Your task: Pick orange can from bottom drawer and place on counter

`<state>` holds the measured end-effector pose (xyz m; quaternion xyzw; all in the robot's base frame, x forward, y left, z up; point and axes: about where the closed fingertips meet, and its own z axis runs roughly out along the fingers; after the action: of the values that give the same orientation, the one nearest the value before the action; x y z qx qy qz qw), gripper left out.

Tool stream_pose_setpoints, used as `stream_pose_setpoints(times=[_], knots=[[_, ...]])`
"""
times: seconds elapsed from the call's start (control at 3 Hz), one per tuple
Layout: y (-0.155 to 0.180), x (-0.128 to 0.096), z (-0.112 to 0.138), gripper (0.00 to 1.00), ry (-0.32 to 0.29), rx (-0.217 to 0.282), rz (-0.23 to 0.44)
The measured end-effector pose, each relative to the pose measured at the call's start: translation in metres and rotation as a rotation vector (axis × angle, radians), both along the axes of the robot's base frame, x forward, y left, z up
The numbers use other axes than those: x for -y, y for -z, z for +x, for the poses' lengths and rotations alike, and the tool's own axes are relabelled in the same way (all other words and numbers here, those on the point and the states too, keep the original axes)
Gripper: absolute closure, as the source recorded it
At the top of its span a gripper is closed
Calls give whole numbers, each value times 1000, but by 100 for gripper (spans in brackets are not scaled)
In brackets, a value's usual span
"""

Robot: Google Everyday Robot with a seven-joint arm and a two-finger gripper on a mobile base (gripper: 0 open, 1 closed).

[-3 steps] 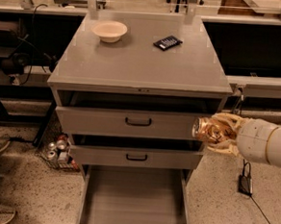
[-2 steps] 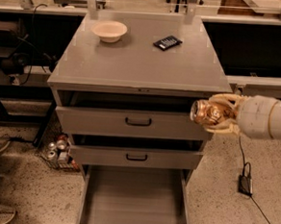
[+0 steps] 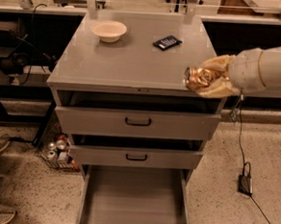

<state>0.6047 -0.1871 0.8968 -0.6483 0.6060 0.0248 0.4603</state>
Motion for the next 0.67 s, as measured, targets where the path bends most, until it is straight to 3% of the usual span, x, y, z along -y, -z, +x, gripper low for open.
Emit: stream_pose_setpoints(times=[0.67], knots=[[-7, -8, 91, 100, 59, -149, -12]])
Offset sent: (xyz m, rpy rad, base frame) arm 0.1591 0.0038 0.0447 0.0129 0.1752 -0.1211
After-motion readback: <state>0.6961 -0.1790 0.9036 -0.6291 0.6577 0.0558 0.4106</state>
